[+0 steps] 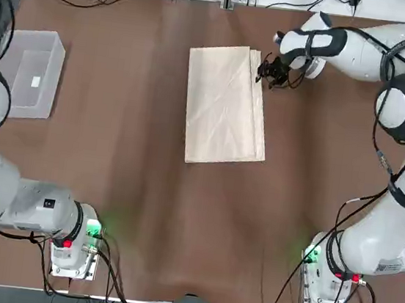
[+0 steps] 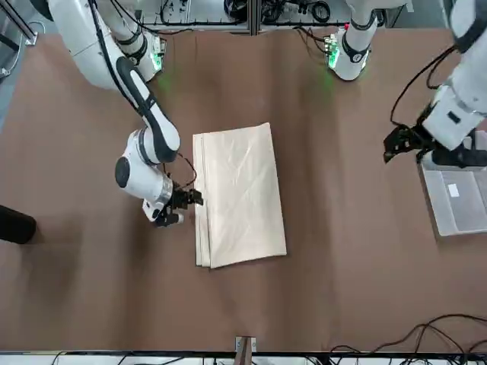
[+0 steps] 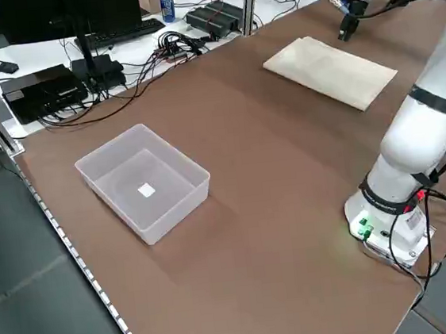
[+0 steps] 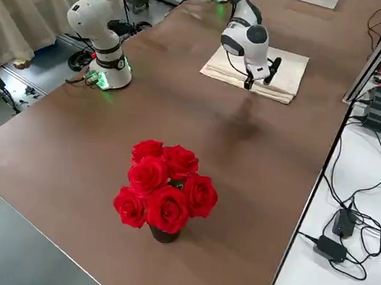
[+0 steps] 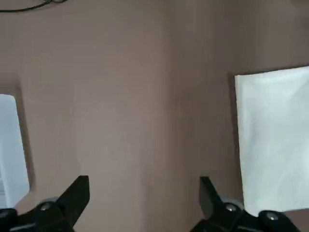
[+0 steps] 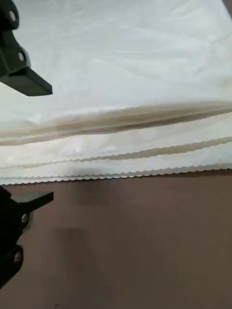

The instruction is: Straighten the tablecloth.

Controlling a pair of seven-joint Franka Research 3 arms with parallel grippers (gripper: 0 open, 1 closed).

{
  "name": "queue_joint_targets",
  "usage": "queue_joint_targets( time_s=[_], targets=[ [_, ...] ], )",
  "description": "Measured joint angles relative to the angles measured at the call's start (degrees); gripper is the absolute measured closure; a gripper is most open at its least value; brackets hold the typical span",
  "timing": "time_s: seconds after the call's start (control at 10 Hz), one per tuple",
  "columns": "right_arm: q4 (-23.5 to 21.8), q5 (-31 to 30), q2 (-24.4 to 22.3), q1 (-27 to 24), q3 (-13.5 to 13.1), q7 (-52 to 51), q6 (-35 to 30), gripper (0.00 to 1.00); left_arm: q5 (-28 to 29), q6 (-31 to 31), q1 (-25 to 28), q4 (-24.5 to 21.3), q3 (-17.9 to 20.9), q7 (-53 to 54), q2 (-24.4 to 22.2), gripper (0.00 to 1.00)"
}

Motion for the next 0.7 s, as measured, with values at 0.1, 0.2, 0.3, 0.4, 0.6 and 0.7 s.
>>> queue_joint_targets(
  time_s=[0.1,0.2,0.3,0.4,0.6,0.7],
  targets=[
    [-0.39,1.17,0.00,-0.01,0.03,-0.22,0.04,0.11,-1.19,-3.14,0.01,0.00,2.59,2.23,-1.48,0.00],
    [-0.68,2.63,0.00,-0.02,0.05,-1.10,0.04,0.11,-1.35,-5.63,0.01,-0.04,3.77,3.06,-2.68,0.00],
    [-0.98,4.34,0.16,-0.04,0.11,-2.88,0.04,0.11,-1.00,-6.26,-0.05,-0.07,3.89,3.07,-3.24,0.00],
    [-1.13,7.11,0.64,-0.04,0.19,-5.61,0.08,0.11,-0.19,-6.26,-0.21,0.00,3.72,3.00,-3.30,0.00],
    [-1.32,10.99,1.58,-0.04,0.35,-8.91,0.35,0.11,1.72,-6.23,-0.31,0.16,3.20,2.89,-3.30,0.00],
    [-1.32,11.25,2.04,-0.11,0.35,-9.30,0.51,0.11,3.33,-6.19,-0.38,0.14,2.39,2.88,-3.29,0.00]
  ],
)
